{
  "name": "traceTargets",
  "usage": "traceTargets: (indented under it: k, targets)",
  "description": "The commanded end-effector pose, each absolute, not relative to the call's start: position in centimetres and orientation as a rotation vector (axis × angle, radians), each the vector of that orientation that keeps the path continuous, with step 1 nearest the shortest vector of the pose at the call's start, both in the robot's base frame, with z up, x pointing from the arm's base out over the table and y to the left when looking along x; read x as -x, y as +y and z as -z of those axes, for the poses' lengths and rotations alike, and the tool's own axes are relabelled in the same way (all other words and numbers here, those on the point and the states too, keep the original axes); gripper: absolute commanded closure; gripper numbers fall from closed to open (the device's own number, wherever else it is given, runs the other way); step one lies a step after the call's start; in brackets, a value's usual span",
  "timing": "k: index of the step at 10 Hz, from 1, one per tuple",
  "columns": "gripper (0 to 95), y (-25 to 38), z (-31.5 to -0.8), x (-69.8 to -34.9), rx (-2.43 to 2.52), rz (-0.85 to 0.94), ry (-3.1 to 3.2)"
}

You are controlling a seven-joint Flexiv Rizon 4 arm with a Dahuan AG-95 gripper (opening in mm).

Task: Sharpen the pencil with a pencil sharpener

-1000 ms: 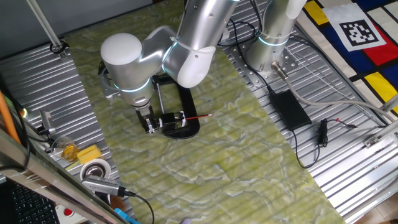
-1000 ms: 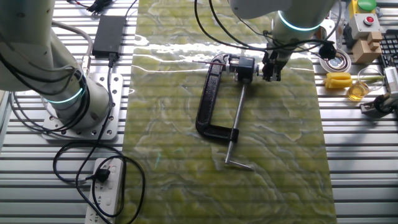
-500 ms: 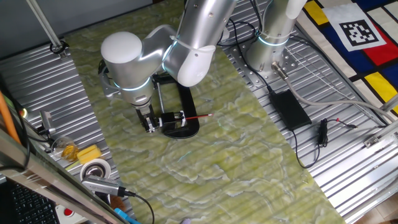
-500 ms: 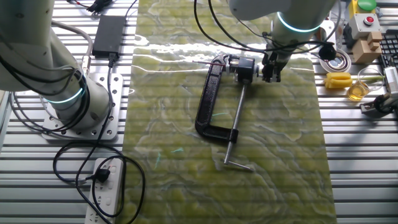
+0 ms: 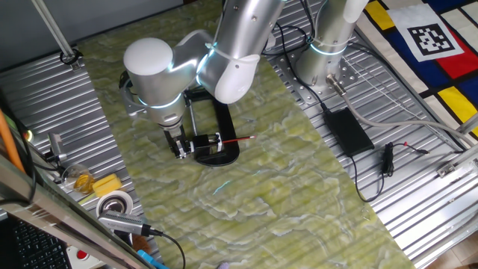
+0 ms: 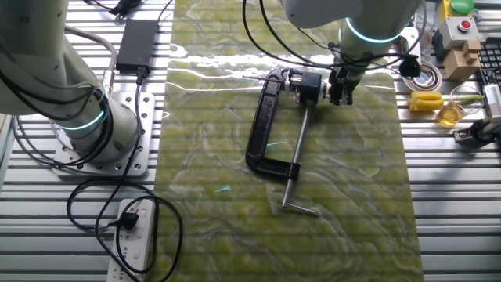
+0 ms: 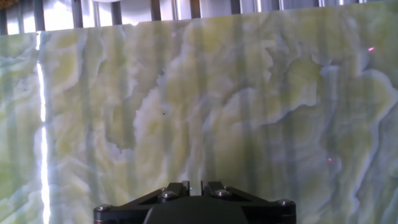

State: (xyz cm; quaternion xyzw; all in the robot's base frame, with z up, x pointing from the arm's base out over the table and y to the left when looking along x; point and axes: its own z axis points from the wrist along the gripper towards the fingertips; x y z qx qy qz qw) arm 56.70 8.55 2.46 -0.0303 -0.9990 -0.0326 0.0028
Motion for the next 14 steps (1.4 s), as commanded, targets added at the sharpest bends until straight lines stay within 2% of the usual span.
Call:
traceTargets:
  k: [1, 14]
  targets:
    - [95.0, 8.4, -2.4, -56.5, 0.097, 0.107, -3.126]
    - [95.0, 7.0, -3.2, -56.2, 0.052, 0.109, -3.086]
